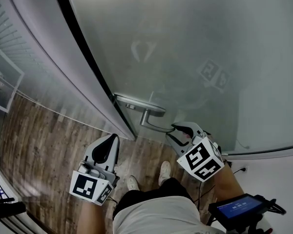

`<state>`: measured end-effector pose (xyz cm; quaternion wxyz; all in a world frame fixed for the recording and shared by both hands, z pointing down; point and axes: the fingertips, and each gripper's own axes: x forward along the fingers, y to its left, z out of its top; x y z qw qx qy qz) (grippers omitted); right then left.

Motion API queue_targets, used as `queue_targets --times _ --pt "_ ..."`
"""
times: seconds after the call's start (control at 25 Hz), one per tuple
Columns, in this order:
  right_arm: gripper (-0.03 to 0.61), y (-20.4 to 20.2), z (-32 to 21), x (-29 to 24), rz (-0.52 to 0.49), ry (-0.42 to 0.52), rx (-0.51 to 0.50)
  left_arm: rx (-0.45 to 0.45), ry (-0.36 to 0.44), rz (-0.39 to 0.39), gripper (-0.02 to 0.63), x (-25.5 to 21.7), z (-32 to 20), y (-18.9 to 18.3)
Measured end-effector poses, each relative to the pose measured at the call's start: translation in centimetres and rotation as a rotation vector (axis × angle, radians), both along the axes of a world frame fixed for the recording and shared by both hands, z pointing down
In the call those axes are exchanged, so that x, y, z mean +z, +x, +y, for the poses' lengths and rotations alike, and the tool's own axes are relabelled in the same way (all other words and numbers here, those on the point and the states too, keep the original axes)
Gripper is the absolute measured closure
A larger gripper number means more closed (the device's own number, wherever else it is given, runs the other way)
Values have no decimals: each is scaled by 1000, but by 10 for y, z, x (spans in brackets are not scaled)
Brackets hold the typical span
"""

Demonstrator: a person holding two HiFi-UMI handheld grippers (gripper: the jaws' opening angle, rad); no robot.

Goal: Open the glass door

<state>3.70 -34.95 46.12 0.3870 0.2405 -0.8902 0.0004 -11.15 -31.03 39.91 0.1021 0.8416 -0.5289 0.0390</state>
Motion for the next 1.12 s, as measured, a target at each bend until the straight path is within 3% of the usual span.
queue_targets --times 0.32,1.12 --pt "465 -2 0 4 -16 -45 -4 11 3 12 615 0 -3 1" --pt "465 -11 -24 27 -103 -28 85 13 19 21 615 -11 5 2"
